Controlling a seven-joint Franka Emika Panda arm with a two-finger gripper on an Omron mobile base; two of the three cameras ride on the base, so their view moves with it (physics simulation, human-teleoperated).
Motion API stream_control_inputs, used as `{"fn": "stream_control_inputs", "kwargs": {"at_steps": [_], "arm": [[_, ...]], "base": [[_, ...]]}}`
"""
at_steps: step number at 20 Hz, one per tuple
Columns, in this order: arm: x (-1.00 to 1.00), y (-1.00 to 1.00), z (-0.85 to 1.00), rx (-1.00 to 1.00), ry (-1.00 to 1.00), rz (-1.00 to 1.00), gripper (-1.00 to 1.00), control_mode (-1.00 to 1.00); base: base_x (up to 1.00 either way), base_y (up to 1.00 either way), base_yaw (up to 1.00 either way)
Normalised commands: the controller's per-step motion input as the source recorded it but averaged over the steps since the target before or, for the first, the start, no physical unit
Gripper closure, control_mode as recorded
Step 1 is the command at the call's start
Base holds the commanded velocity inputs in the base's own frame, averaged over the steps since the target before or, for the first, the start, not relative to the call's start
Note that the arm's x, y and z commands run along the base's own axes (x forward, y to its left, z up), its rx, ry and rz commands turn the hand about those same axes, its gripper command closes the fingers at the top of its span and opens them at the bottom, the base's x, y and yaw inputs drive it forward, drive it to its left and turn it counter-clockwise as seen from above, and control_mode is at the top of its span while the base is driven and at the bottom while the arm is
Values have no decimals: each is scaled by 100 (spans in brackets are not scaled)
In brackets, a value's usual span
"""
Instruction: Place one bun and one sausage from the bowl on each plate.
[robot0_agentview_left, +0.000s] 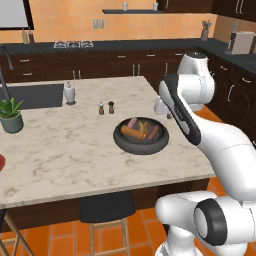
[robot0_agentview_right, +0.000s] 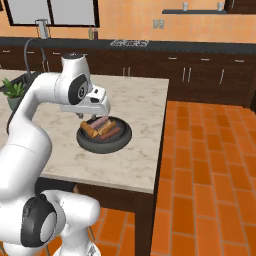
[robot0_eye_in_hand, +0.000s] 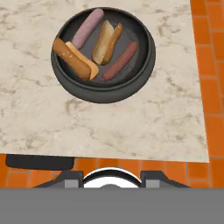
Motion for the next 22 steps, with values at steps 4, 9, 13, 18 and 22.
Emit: {"fn": "stream_control_inputs", "kwargs": {"at_steps": [4,9,13,18,22], "arm": [[30,11,-5,0,2,5,-100,-100],[100,31,-37,2,6,27,-100,-100],[92,59,-55,-3,0,34,-100,-100],[81,46,-69,-7,7,22,-100,-100],[58,0,-73,-1,9,14,-100,-100]], "base": [[0,0,0],[0,0,0],[0,0,0],[0,0,0],[0,0,0]]}}
